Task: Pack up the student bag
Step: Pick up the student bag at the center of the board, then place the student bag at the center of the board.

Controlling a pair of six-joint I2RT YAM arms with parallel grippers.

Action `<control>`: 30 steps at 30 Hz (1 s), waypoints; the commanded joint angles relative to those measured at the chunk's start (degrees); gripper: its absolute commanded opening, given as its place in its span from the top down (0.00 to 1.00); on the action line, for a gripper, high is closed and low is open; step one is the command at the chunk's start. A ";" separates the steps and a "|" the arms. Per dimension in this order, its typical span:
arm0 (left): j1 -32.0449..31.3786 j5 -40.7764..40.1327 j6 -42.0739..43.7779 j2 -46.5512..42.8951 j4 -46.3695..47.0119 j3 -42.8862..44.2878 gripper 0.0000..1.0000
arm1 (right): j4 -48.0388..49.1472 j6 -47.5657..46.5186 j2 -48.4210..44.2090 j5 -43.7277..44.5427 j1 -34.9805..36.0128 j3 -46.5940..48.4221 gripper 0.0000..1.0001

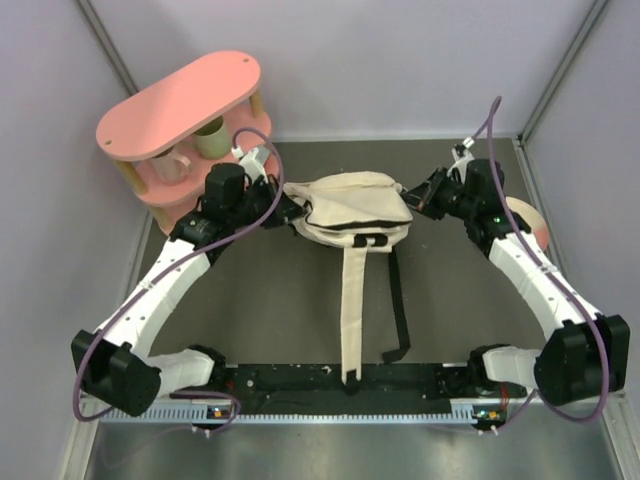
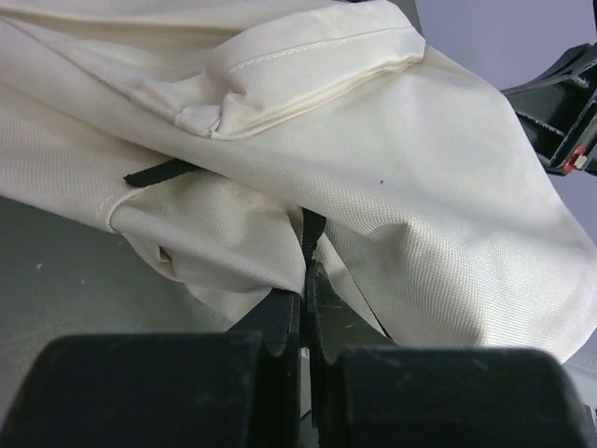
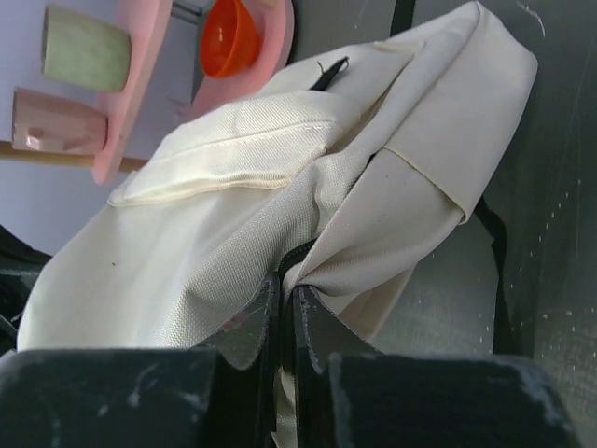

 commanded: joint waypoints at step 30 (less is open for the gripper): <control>0.75 10.00 -0.75 0.90 25.81 -21.03 1.00 | 16.25 0.29 -3.30 -11.15 -5.30 -14.99 1.00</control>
